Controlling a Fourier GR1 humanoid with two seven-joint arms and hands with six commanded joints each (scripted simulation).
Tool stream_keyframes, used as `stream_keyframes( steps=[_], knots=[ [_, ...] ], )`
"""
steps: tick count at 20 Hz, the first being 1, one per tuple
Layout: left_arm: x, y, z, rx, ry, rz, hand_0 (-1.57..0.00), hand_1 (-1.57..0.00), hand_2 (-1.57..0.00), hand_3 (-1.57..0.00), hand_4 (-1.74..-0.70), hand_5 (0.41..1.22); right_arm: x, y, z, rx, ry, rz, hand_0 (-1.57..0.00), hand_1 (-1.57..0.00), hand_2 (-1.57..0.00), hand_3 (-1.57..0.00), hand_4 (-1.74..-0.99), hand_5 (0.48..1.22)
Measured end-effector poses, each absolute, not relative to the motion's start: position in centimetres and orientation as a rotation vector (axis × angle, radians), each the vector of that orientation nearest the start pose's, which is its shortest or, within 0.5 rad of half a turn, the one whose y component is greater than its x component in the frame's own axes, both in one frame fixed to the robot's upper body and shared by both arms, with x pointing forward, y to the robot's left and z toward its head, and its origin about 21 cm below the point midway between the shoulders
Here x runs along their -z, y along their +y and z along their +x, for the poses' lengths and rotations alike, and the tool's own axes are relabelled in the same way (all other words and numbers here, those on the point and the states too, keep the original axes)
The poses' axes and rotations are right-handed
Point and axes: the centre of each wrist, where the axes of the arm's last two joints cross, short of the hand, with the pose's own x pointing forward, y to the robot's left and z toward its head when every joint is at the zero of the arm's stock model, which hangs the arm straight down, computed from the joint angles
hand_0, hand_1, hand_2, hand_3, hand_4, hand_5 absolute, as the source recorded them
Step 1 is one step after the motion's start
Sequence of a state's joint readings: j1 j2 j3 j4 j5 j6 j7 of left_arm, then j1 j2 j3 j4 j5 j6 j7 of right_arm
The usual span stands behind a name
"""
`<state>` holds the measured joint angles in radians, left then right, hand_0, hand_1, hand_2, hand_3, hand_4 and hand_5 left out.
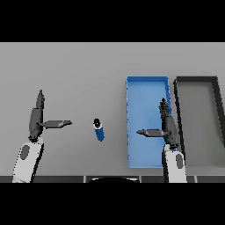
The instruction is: Pick up the blue pipe and place it into the blue bin.
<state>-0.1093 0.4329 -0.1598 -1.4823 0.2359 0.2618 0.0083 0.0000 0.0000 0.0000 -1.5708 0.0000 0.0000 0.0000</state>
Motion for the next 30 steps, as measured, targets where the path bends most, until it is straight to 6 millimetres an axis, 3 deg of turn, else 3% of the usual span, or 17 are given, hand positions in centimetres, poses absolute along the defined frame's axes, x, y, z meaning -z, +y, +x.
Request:
stream_keyframes(
  steps=[6,8,10,15,17,25,30],
  knots=[
    [-2.7,28.6,27.4,0.089,-1.562,0.246,0.00,0.00,0.00,0.00,-1.19,0.605,0.3,-23.5,25.0,-0.001,-1.567,-0.004,0.00,0.00,0.00,0.00,-1.254,0.598],
    [-2.7,31.2,26.4,0.300,-1.549,0.133,0.00,0.00,0.00,0.00,-1.19,0.604,0.0,-25.1,23.3,-0.216,-1.628,-0.082,0.00,0.00,0.00,0.00,-1.251,0.597],
    [-2.9,32.4,26.2,0.376,-1.536,0.081,0.00,0.00,0.00,0.00,-1.19,0.603,-0.3,-25.4,22.2,-0.304,-1.617,-0.121,0.00,0.00,0.00,0.00,-1.244,0.596],
    [-2.9,32.6,25.5,0.511,-1.528,0.018,0.00,0.00,0.00,0.00,-1.16,0.598,-0.9,-25.1,22.0,-0.340,-1.587,-0.124,0.00,0.00,0.00,0.00,-1.227,0.594],
    [-3.1,32.2,24.7,0.591,-1.504,-0.075,0.00,0.00,0.00,0.00,-1.18,0.584,-0.8,-24.9,22.1,-0.341,-1.605,-0.123,0.00,0.00,0.00,0.00,-1.228,0.601],
    [-3.2,26.9,23.6,0.780,-1.404,-0.258,0.00,0.00,0.00,0.00,-1.21,0.502,-0.8,-24.9,22.3,-0.348,-1.622,-0.073,0.00,0.00,0.00,0.00,-1.283,0.642],
    [-1.0,23.0,23.2,0.821,-1.398,-0.302,0.00,0.00,0.00,0.00,-1.21,0.483,-0.9,-25.0,22.2,-0.353,-1.622,-0.092,0.00,0.00,0.00,0.00,-1.296,0.651]
  ],
)
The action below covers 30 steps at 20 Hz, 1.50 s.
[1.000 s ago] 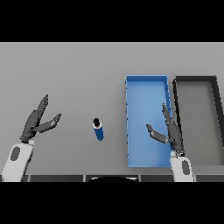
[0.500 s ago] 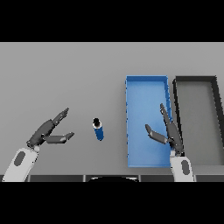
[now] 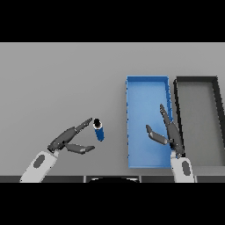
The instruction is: Pick up the blue pipe and place it into the blue bin.
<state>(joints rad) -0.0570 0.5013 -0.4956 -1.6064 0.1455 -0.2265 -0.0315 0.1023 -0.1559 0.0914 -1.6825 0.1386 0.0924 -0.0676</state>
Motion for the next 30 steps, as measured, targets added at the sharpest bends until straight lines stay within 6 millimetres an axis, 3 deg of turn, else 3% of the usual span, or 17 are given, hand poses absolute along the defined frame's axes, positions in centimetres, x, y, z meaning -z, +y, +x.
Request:
stream_keyframes(
  steps=[9,12,14,16,17,18,19,22,25,30],
  knots=[
    [1.2,18.0,25.0,0.791,-1.461,-0.335,0.00,0.00,0.00,0.00,-1.19,0.496,-0.9,-25.0,21.8,-0.339,-1.617,-0.099,0.00,0.00,0.00,0.00,-1.320,0.659],
    [1.9,16.7,25.6,0.827,-1.461,-0.294,0.00,0.00,0.00,0.00,-1.16,0.491,-0.9,-25.1,22.0,-0.336,-1.593,-0.098,0.00,0.00,0.00,0.00,-1.323,0.665],
    [2.4,16.3,25.6,0.802,-1.464,-0.342,0.00,0.00,0.00,0.00,-1.19,0.512,-0.7,-25.3,22.0,-0.339,-1.590,-0.102,0.00,0.00,0.00,0.00,-1.319,0.664],
    [2.5,15.0,25.9,0.767,-1.460,-0.398,0.00,0.00,-0.08,-0.07,-1.24,0.566,-0.8,-25.5,21.9,-0.337,-1.600,-0.097,0.00,0.00,0.00,0.00,-1.322,0.664],
    [2.4,15.1,26.1,0.750,-1.460,-0.403,0.00,-0.09,-0.21,-0.20,-1.28,0.607,-0.8,-25.3,21.8,-0.337,-1.603,-0.092,0.00,0.00,0.00,0.00,-1.320,0.664],
    [2.6,15.1,26.0,0.738,-1.462,-0.416,-0.09,-0.25,-0.39,-0.47,-1.31,0.730,-0.8,-24.9,21.7,-0.338,-1.600,-0.088,0.00,0.00,0.00,0.00,-1.319,0.663],
    [2.8,14.7,26.1,0.713,-1.443,-0.434,-0.34,-0.50,-0.63,-0.69,-1.39,0.828,-0.6,-25.2,21.9,-0.333,-1.595,-0.094,0.00,0.00,0.00,0.00,-1.322,0.666],
    [3.1,14.0,25.8,0.672,-1.454,-0.498,-0.94,-1.02,-1.09,-1.10,-1.55,1.020,-0.8,-25.4,21.9,-0.339,-1.604,-0.115,0.00,0.00,0.00,0.00,-1.309,0.664],
    [2.9,14.1,25.3,0.691,-1.457,-0.490,-1.25,-1.29,-1.32,-1.31,-1.64,1.118,-1.1,-25.5,22.3,-0.344,-1.602,-0.114,0.00,0.00,0.00,0.00,-1.302,0.666],
    [1.8,12.8,25.3,0.684,-1.533,-0.490,-1.47,-1.48,-1.49,-1.43,-1.70,1.187,-1.2,-25.6,22.4,-0.358,-1.602,-0.117,0.00,0.00,0.00,0.00,-1.279,0.656]
  ],
)
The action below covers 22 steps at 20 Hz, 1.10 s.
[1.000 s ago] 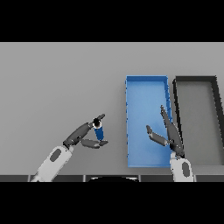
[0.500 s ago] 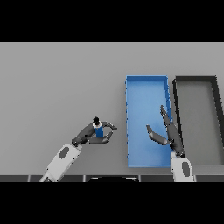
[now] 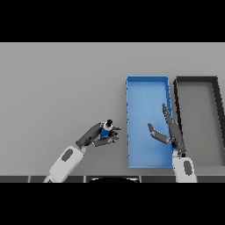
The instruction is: Pick up the blue pipe and place it into the blue bin.
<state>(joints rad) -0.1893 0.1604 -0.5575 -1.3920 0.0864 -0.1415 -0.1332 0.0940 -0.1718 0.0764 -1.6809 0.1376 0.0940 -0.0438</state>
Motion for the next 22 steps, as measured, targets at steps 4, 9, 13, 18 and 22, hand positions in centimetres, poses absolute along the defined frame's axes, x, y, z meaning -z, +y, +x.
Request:
stream_keyframes(
  steps=[4,9,13,18,22],
  knots=[
    [-0.6,11.4,25.7,0.678,-1.666,-0.582,-1.53,-1.53,-1.54,-1.45,-1.72,1.207,-0.8,-25.7,22.4,-0.357,-1.610,-0.123,0.00,0.00,0.00,0.00,-1.275,0.666],
    [-3.8,10.0,25.6,0.708,-1.688,-0.633,-1.56,-1.56,-1.56,-1.45,-1.72,1.216,-0.6,-25.8,22.3,-0.386,-1.597,-0.144,0.00,0.00,0.00,0.00,-1.272,0.684],
    [-5.2,9.5,25.3,0.746,-1.677,-0.645,-1.57,-1.57,-1.57,-1.44,-1.73,1.219,-0.6,-25.5,22.0,-0.392,-1.613,-0.125,0.00,0.00,0.00,0.00,-1.273,0.688],
    [-5.1,9.3,25.4,0.758,-1.629,-0.607,-1.57,-1.57,-1.57,-1.44,-1.73,1.219,-1.0,-25.9,22.4,-0.410,-1.607,-0.105,0.00,0.00,0.00,0.00,-1.255,0.688],
    [-4.7,9.8,25.7,0.762,-1.628,-0.603,-1.57,-1.57,-1.57,-1.44,-1.73,1.220,-1.3,-26.3,22.6,-0.411,-1.615,-0.097,0.00,0.00,0.00,0.00,-1.213,0.684]
  ],
)
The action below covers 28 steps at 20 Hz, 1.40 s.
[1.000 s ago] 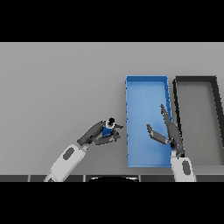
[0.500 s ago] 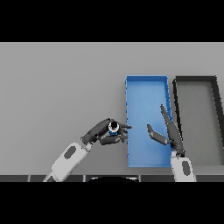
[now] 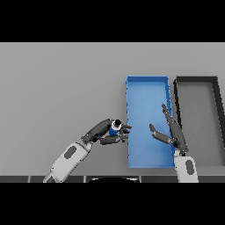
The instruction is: Pick up the blue pipe and place it into the blue bin.
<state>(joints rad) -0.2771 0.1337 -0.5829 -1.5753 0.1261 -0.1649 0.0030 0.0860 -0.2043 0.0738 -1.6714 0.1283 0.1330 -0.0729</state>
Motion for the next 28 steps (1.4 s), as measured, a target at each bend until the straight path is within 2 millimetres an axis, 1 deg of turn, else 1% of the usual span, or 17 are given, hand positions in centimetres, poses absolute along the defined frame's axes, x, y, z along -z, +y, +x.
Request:
stream_keyframes(
  steps=[1,2,4,6,8,9,10,11,12,15,17,18,20,23,24,26,28],
  knots=[
    [-4.8,9.6,25.5,0.757,-1.635,-0.617,-1.57,-1.57,-1.57,-1.44,-1.73,1.220,-1.5,-26.4,22.7,-0.411,-1.624,-0.088,0.00,0.00,0.00,0.00,-1.215,0.669],
    [-4.8,10.0,25.4,0.756,-1.644,-0.615,-1.57,-1.57,-1.57,-1.44,-1.73,1.221,-1.8,-26.6,22.5,-0.396,-1.668,-0.015,0.00,0.00,0.00,0.00,-1.225,0.647],
    [-5.3,9.8,25.8,0.762,-1.646,-0.614,-1.57,-1.57,-1.57,-1.44,-1.73,1.221,-3.4,-26.8,23.2,-0.387,-1.712,0.147,0.00,0.00,0.00,0.00,-1.242,0.584],
    [-5.0,9.7,25.2,0.762,-1.645,-0.631,-1.57,-1.57,-1.57,-1.44,-1.73,1.221,-5.8,-26.8,23.7,-0.413,-1.718,0.273,0.00,0.00,0.00,0.00,-1.271,0.537],
    [-5.0,9.1,25.4,0.776,-1.637,-0.621,-1.57,-1.57,-1.57,-1.44,-1.73,1.221,-8.0,-26.5,23.7,-0.474,-1.711,0.400,0.00,0.00,0.00,0.00,-1.313,0.517],
    [-5.2,9.3,25.5,0.778,-1.650,-0.621,-1.57,-1.57,-1.57,-1.44,-1.73,1.221,-9.4,-26.4,23.8,-0.530,-1.707,0.450,0.00,0.00,0.00,0.00,-1.326,0.507],
    [-5.0,9.6,25.4,0.782,-1.653,-0.619,-1.57,-1.57,-1.57,-1.44,-1.73,1.221,-10.2,-25.8,23.9,-0.579,-1.698,0.509,0.00,0.00,0.00,0.00,-1.331,0.507],
    [-4.9,9.7,25.4,0.787,-1.650,-0.613,-1.57,-1.57,-1.57,-1.44,-1.73,1.221,-11.7,-25.4,24.3,-0.649,-1.705,0.543,0.00,0.00,0.00,0.00,-1.335,0.507],
    [-5.1,9.9,25.8,0.782,-1.649,-0.600,-1.57,-1.57,-1.57,-1.44,-1.73,1.221,-12.6,-24.9,24.6,-0.707,-1.706,0.568,0.00,0.00,0.00,0.00,-1.337,0.504],
    [-5.1,9.5,25.9,0.790,-1.640,-0.600,-1.57,-1.57,-1.57,-1.44,-1.73,1.221,-15.3,-22.9,25.0,-0.842,-1.707,0.650,0.00,0.00,0.00,0.00,-1.335,0.490],
    [-5.1,9.5,25.6,0.795,-1.652,-0.607,-1.57,-1.57,-1.57,-1.44,-1.73,1.221,-16.1,-21.6,25.2,-0.919,-1.673,0.662,0.00,0.00,0.00,0.00,-1.326,0.485],
    [-5.5,9.6,25.6,0.795,-1.660,-0.616,-1.57,-1.57,-1.57,-1.44,-1.73,1.221,-16.5,-21.2,25.4,-0.945,-1.678,0.663,0.00,0.00,0.00,0.00,-1.324,0.488],
    [-5.4,9.5,25.9,0.798,-1.646,-0.609,-1.57,-1.57,-1.57,-1.44,-1.73,1.221,-17.2,-19.8,25.7,-1.015,-1.680,0.698,0.00,0.00,0.00,0.00,-1.307,0.497],
    [-5.1,9.4,25.6,0.805,-1.659,-0.642,-1.57,-1.57,-1.57,-1.51,-1.59,1.221,-17.7,-17.9,26.8,-1.097,-1.672,0.722,0.00,0.00,0.00,0.00,-1.256,0.517],
    [-5.3,9.5,25.9,0.805,-1.666,-0.647,-1.57,-1.57,-1.57,-1.52,-1.57,1.221,-17.9,-17.1,27.3,-1.122,-1.658,0.722,0.00,0.00,0.00,0.00,-1.250,0.521],
    [-5.1,9.6,25.8,0.811,-1.656,-0.653,-1.57,-1.57,-1.57,-1.54,-1.52,1.221,-18.0,-15.5,27.4,-1.158,-1.646,0.733,0.00,0.00,0.00,0.00,-1.232,0.517],
    [-5.1,9.7,26.1,0.822,-1.667,-0.639,-1.57,-1.57,-1.57,-1.55,-1.50,1.221,-17.7,-14.5,27.6,-1.160,-1.637,0.747,0.00,0.00,0.00,0.00,-1.208,0.506]
  ],
)
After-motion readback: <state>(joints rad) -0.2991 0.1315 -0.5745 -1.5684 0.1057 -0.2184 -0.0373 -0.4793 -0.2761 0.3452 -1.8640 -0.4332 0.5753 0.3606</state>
